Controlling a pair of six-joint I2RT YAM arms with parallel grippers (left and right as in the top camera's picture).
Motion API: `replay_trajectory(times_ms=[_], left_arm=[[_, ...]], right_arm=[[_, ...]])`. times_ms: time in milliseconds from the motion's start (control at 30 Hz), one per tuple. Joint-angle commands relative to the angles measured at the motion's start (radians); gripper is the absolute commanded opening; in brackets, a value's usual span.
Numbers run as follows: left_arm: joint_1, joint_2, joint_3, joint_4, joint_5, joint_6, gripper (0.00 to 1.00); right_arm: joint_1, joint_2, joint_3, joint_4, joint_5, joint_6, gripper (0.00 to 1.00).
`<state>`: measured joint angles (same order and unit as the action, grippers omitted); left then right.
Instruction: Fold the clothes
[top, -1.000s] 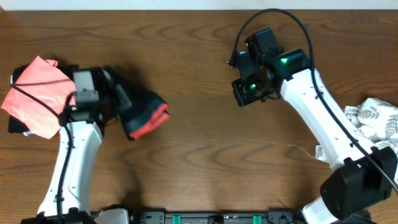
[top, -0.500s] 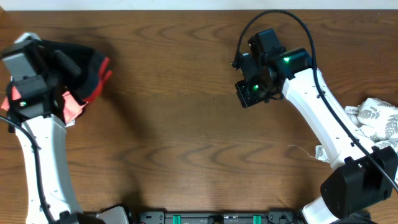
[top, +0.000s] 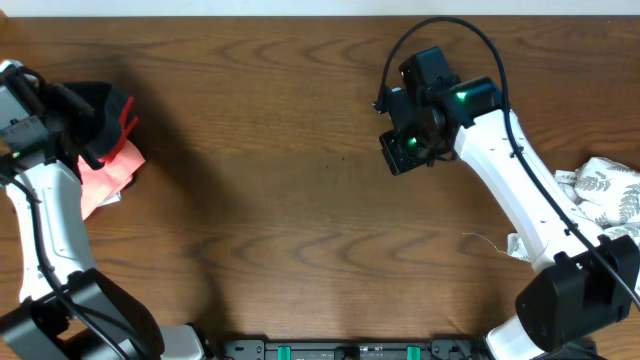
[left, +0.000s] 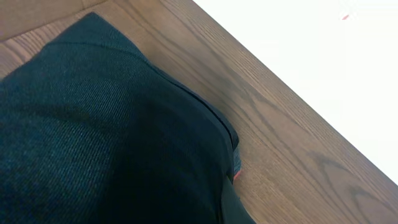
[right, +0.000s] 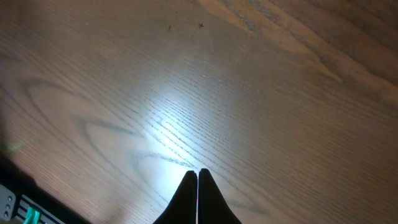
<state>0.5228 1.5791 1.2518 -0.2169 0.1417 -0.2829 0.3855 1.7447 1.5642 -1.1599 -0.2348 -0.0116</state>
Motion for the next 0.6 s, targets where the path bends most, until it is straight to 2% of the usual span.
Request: replay_trajectory(times_ms=[0, 400, 567], left_arm=[[0.027, -0.002, 0.024, 0.021, -0.011, 0.029, 0.06], [0.067, 0.017, 0.024, 0.123, 0.11, 0.063, 0.06], [0.076, 0.051, 0.024, 0.1, 0.108, 0.061, 0.06]], right_arm=[[-0.006, -0.012, 0.011, -0.003, 0.0, -0.013, 0.02], [-0.006, -0.012, 0.011, -0.004, 0.0, -0.012, 0.03], [-0.006, -0.012, 0.011, -0.003, 0.0, -0.012, 0.03]])
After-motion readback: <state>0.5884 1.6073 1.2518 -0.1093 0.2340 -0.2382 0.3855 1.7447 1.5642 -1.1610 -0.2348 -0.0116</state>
